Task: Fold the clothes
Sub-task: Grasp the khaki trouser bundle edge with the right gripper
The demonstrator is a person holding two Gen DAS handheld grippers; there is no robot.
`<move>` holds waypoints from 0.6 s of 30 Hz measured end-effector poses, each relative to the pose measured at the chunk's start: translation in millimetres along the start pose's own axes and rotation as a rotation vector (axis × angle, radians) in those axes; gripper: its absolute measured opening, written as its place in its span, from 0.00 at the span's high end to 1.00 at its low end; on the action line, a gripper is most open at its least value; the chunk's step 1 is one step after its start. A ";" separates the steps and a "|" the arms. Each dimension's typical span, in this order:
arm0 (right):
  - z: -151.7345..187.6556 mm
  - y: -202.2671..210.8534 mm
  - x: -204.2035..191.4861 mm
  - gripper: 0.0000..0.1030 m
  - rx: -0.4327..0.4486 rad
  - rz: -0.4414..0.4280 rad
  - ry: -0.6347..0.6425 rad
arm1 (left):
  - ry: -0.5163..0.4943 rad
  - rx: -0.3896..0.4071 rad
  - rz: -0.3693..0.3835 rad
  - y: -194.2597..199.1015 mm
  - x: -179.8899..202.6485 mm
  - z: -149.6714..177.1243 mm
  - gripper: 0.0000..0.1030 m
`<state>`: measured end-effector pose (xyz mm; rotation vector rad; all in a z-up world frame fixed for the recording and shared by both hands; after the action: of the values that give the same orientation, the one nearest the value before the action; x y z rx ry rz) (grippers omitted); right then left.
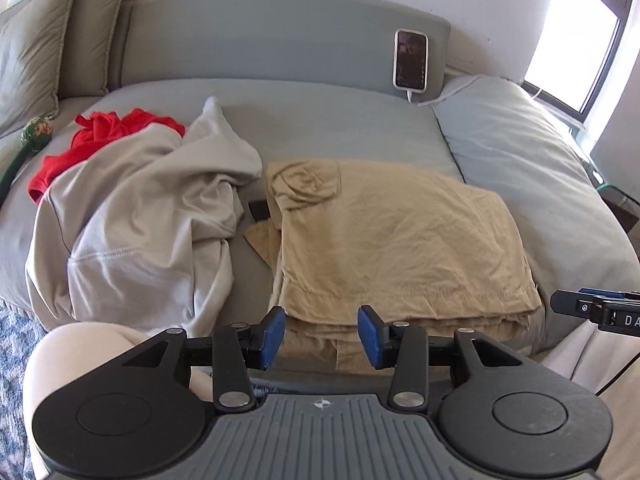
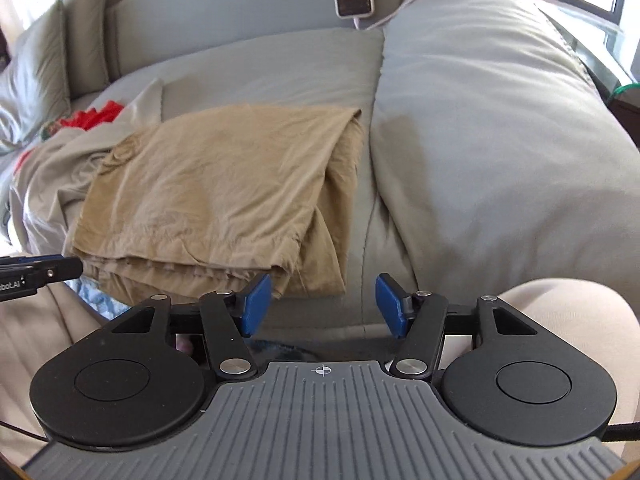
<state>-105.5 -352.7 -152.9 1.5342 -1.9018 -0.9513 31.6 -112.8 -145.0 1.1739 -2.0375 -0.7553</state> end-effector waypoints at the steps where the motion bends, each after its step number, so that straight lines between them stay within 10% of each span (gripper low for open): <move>1: -6.6 3.5 -4.0 0.40 0.031 -0.011 -0.001 | 0.018 0.010 -0.001 -0.5 0.1 -3.1 0.60; 3: -20.4 6.0 -14.2 0.42 0.090 -0.038 0.002 | 0.059 0.027 0.000 -2.9 0.9 -8.2 0.60; 6: -30.7 -0.4 -36.4 0.81 0.145 -0.083 0.056 | 0.082 0.066 0.004 -14.7 7.1 -10.8 0.63; 18: 10.2 -48.6 -51.2 0.79 -0.073 -0.200 -0.029 | 0.008 0.006 -0.112 -62.4 -7.4 2.2 0.59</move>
<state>-71.7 -306.4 -195.3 1.6991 -1.7366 -1.1212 64.5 -132.8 -194.7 1.3011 -1.9822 -0.7977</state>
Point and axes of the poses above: each gripper's, at about its wrist camera, not at the fingertips, and y roughly against the way its jaws point, x to its right, z to its underside, the point moved 7 cm from there along -y, roughly the way its jaws point, and after that the axes turned 11 degrees about y, right-handed, at the moved point
